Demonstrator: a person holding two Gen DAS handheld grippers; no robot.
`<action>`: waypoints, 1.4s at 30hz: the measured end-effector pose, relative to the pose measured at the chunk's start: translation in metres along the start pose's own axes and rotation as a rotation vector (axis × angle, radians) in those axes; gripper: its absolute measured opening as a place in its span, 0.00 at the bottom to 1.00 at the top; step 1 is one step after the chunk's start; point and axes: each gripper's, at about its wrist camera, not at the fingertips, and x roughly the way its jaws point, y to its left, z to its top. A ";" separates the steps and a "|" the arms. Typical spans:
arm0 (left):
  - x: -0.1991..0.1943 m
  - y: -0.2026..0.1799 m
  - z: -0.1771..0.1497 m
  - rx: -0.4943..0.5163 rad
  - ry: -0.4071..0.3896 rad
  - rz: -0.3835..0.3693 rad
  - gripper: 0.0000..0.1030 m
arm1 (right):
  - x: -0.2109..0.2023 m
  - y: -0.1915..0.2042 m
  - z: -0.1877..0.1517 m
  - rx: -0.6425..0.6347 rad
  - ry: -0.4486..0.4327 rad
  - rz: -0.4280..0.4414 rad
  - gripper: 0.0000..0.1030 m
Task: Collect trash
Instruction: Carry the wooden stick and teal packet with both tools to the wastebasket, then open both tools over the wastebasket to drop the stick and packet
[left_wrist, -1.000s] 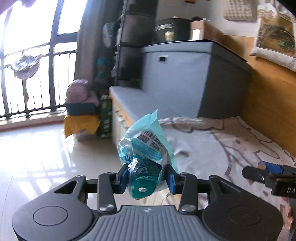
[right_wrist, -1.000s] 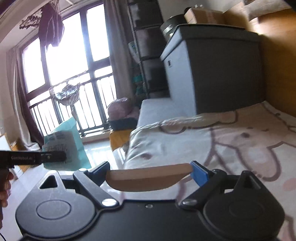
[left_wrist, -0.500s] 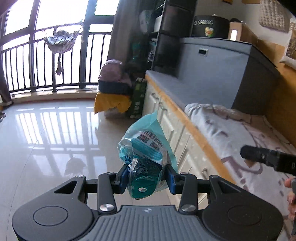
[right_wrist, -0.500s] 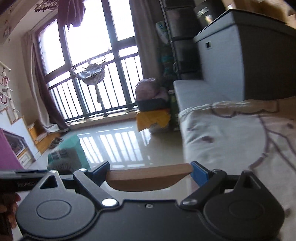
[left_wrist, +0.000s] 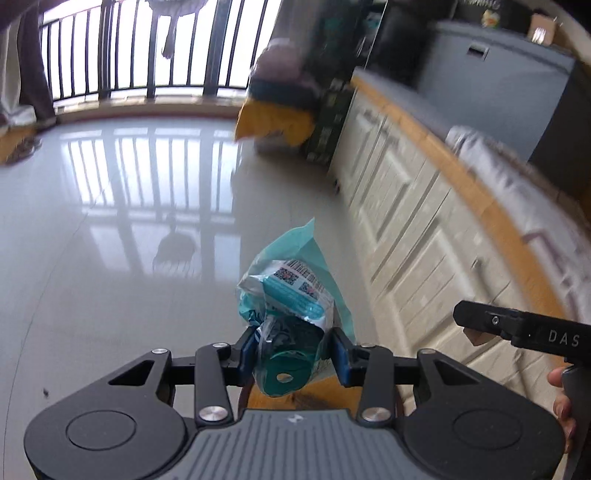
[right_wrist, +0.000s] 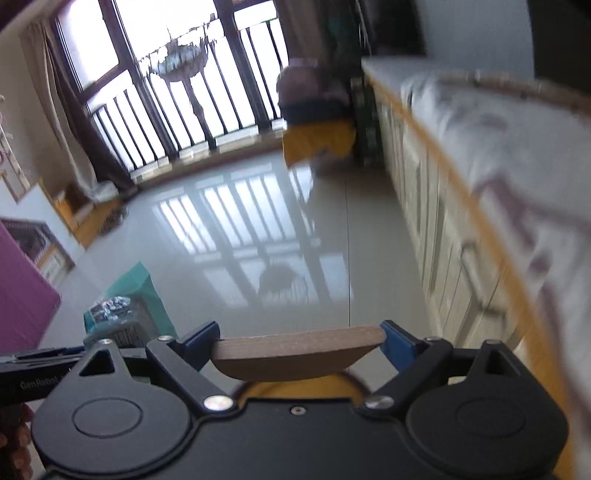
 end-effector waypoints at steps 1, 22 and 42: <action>0.006 0.003 -0.006 -0.005 0.021 0.004 0.41 | 0.008 -0.002 -0.007 0.010 0.031 0.005 0.91; 0.095 0.012 -0.043 0.025 0.202 -0.048 0.41 | 0.106 0.024 -0.088 -0.376 0.483 0.140 0.91; 0.161 -0.015 -0.059 0.135 0.352 -0.082 0.41 | 0.129 0.017 -0.094 -0.357 0.578 0.155 0.93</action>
